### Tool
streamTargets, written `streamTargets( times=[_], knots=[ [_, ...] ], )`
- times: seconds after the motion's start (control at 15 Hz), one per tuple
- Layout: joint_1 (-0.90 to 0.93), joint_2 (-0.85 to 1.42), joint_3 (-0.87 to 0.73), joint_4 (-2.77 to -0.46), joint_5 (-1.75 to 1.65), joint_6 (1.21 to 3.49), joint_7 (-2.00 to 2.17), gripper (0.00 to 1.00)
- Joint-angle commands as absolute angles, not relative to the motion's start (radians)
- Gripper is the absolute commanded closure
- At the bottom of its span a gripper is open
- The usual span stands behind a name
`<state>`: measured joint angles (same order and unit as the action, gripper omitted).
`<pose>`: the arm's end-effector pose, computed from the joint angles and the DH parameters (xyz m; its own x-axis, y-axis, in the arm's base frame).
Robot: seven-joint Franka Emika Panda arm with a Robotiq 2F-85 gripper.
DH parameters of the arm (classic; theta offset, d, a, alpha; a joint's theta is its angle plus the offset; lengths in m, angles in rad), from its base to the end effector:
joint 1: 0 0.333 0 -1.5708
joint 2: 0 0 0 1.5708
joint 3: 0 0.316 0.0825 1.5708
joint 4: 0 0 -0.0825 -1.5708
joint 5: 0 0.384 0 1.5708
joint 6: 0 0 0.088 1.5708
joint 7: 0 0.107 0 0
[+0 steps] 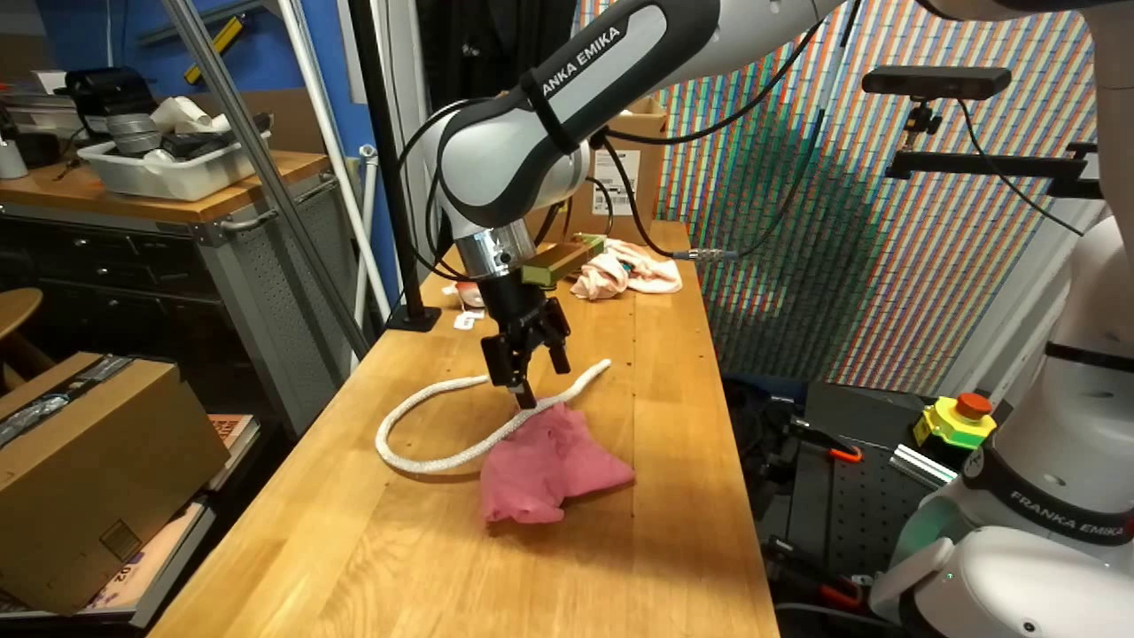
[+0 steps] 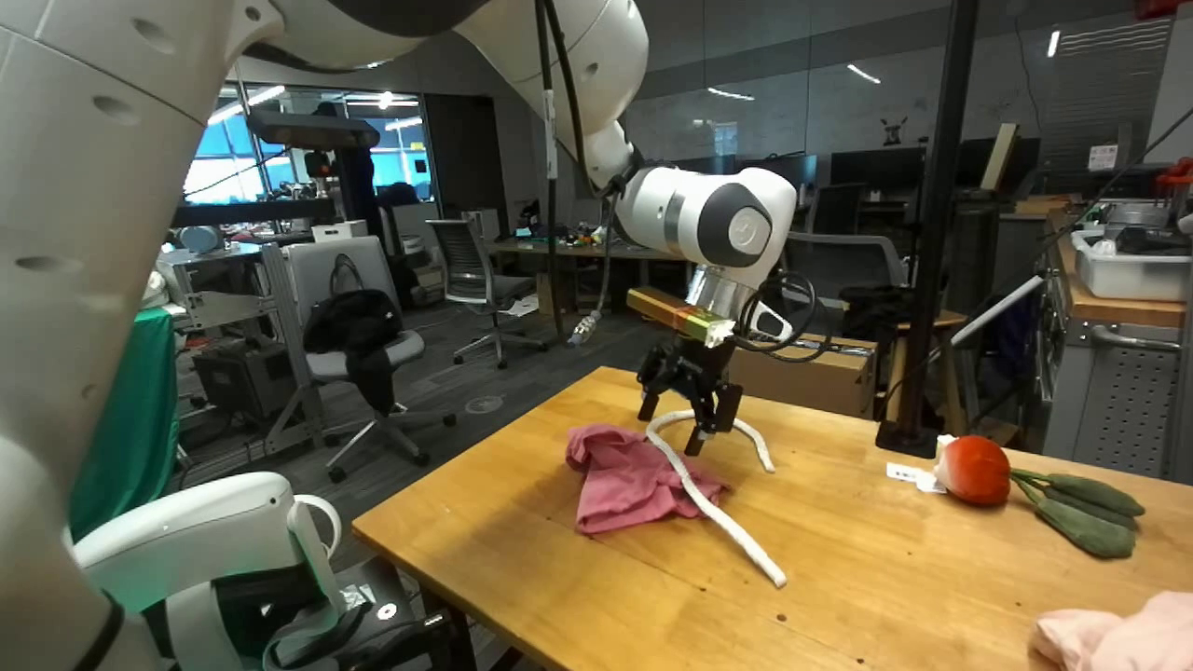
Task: Separate the clothes, rope and plush toy on the table
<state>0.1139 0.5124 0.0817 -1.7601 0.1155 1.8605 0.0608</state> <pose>0.5989 0.1246 0.2515 0.9081 0.0918 -0.4086 0.0540 -0.9932 -0.1032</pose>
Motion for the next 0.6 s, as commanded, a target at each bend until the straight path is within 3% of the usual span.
streamTargets(
  times=[0.0,0.53],
  knots=[
    [0.102,0.464,0.108,-1.818,0.164,1.868,0.018,0.0],
    [0.113,0.469,0.134,-1.884,0.237,1.95,0.025,0.0]
  ],
)
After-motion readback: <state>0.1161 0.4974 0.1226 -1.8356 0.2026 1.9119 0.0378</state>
